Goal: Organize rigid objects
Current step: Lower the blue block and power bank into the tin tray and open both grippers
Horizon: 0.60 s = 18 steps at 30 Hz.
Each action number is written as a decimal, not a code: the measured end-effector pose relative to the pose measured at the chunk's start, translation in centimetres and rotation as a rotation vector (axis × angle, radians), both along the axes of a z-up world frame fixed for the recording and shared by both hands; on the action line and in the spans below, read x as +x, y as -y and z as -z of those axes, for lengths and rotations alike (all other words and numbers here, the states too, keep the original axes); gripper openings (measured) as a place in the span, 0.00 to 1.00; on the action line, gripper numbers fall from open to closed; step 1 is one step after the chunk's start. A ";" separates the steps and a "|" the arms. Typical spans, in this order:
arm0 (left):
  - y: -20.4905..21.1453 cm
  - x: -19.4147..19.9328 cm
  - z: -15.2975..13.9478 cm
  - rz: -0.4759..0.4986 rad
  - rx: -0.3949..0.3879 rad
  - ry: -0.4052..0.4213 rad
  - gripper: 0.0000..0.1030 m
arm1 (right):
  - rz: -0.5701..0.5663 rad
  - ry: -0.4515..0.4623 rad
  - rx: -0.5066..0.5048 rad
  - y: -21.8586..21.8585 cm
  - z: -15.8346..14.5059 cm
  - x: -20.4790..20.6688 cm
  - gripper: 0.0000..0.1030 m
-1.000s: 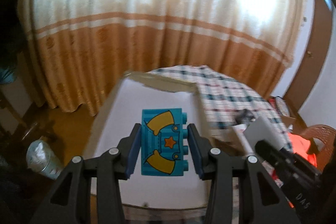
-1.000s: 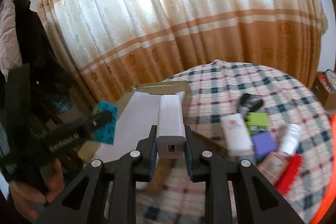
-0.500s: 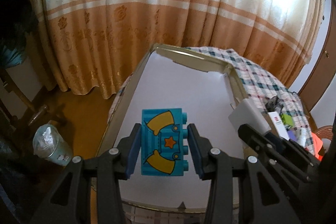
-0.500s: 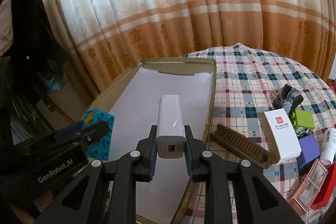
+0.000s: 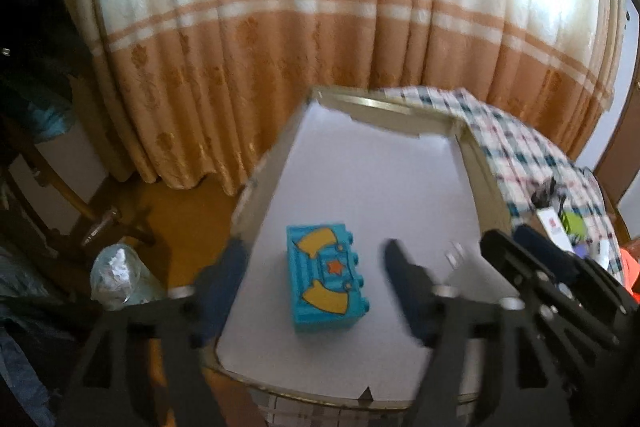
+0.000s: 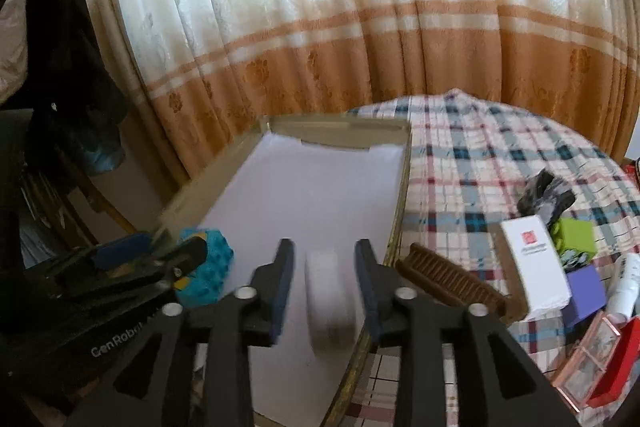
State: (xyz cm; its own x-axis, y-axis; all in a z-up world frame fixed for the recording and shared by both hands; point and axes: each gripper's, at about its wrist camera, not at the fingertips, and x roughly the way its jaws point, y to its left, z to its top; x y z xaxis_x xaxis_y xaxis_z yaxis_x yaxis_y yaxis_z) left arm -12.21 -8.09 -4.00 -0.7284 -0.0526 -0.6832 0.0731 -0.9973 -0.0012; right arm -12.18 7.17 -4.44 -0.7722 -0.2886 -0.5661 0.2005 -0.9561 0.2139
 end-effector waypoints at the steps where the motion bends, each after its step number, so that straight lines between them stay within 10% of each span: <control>1: 0.1 0.3 -0.4 -0.019 -0.007 -0.021 0.87 | 0.011 -0.021 -0.002 -0.2 -0.5 0.4 0.50; 5: 0.6 1.4 -1.8 -0.070 0.001 -0.075 0.99 | 0.049 -0.095 -0.056 -1.9 -2.5 2.7 0.77; 18: -3.7 5.8 -1.2 0.015 0.099 -0.042 0.99 | 0.282 -0.026 -0.039 -8.0 0.3 10.4 0.77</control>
State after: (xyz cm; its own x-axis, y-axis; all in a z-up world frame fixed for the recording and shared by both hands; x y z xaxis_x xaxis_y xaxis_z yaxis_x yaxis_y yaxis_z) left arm -6.37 -4.43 -2.80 -0.7565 0.0248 -0.6535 0.0562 -0.9931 -0.1027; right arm -1.78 15.18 -4.71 -0.8392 -0.0815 -0.5376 -0.0665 -0.9659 0.2503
